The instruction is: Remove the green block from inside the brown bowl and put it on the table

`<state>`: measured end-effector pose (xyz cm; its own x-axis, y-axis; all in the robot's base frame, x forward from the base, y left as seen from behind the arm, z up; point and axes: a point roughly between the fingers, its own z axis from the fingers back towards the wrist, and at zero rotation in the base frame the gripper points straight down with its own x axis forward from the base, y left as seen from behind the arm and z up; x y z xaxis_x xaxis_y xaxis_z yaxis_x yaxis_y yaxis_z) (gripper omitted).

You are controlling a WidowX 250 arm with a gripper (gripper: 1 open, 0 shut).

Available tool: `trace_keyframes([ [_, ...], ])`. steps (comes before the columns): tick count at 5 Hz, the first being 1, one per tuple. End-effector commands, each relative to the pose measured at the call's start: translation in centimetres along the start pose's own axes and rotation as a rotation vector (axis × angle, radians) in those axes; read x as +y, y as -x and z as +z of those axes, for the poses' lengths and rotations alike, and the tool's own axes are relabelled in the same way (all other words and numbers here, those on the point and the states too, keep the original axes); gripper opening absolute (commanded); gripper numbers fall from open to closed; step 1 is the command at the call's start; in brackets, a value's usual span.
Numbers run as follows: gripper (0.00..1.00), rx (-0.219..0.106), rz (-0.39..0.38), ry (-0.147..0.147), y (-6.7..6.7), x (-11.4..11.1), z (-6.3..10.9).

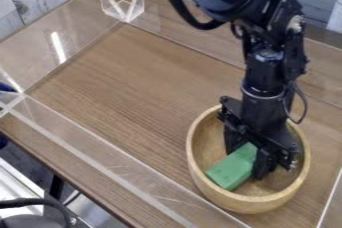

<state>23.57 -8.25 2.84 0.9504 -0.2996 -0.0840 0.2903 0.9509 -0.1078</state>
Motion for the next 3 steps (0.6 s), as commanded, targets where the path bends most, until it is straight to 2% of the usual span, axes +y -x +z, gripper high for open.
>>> trace_keyframes([
  [1, 0.0, -0.065, -0.007, 0.002, -0.3, 0.3, 2.2],
  [2, 0.0, -0.091, -0.004, -0.003, -0.1, 0.5, 3.6],
  [3, 0.0, -0.144, 0.025, -0.017, 0.3, 1.5, 6.4],
])
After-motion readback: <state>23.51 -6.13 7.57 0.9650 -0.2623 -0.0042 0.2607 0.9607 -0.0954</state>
